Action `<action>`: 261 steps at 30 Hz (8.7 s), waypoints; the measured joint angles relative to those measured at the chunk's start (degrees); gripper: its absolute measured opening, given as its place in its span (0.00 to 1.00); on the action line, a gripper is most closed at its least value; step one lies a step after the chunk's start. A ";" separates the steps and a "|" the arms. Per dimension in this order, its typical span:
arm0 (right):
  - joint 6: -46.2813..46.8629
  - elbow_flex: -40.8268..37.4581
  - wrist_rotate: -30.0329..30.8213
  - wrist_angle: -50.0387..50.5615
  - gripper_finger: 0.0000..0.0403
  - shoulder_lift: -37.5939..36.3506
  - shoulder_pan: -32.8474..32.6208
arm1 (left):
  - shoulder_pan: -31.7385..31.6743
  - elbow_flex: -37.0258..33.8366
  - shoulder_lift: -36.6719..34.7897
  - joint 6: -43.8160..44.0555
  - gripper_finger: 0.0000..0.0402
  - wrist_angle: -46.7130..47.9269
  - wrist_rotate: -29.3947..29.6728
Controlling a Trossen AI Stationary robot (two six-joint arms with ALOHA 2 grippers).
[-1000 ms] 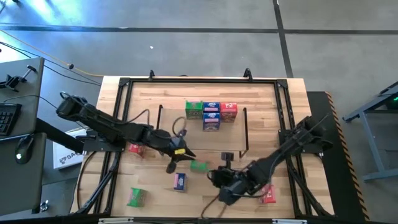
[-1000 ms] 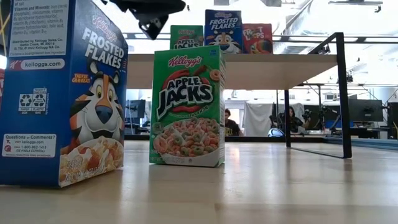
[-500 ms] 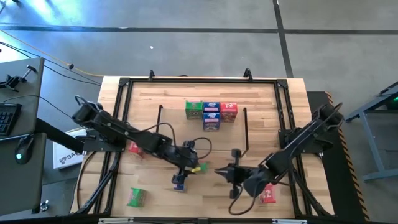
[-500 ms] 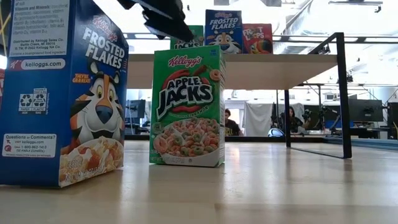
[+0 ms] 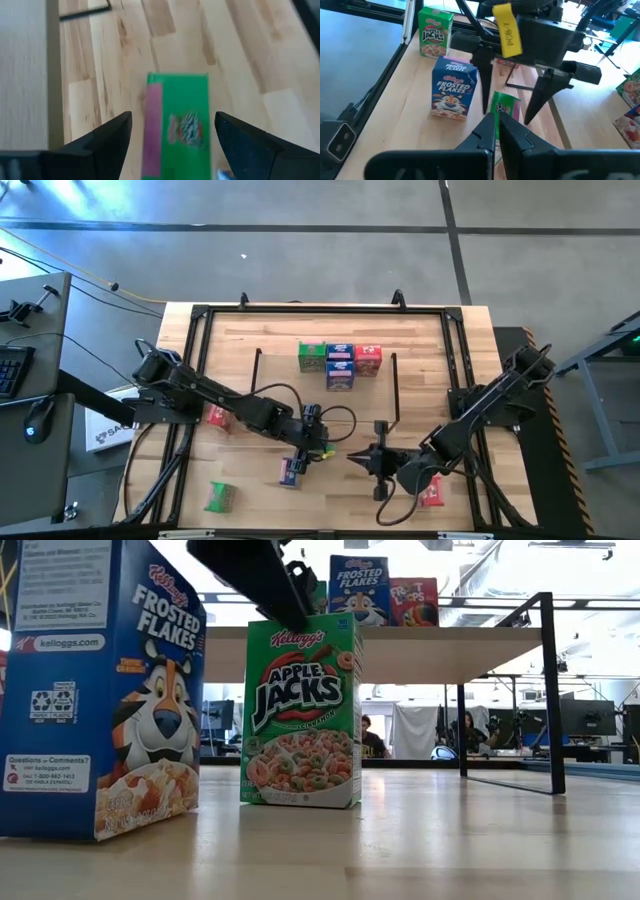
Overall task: Stack cereal on shelf
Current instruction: Put the top green cereal box on the shelf aligned with the other green cereal box, then put the bottom red cereal box on the shelf aligned with the other red cereal box
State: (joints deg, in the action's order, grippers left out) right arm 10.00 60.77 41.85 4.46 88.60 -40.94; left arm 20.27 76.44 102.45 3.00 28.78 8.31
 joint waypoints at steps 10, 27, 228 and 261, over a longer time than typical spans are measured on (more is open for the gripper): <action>0.00 0.00 0.02 -0.11 0.01 0.02 0.01 | 0.09 0.00 0.37 -0.28 0.66 1.61 0.99; 0.00 0.00 0.03 -0.12 0.01 0.04 0.01 | 1.14 -0.09 0.31 -0.55 0.42 2.03 -0.62; 124.82 20.06 -39.55 65.69 0.48 13.94 -17.02 | -1.59 -36.75 -30.70 1.44 0.01 -50.29 13.06; 51.38 31.22 -35.30 61.06 0.30 1.62 3.93 | -4.71 -37.10 -34.94 0.35 0.01 -48.72 12.91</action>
State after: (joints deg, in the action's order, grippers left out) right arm 61.38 92.00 6.55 65.52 90.21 -37.01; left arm 15.56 39.35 67.52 3.36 -19.94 21.21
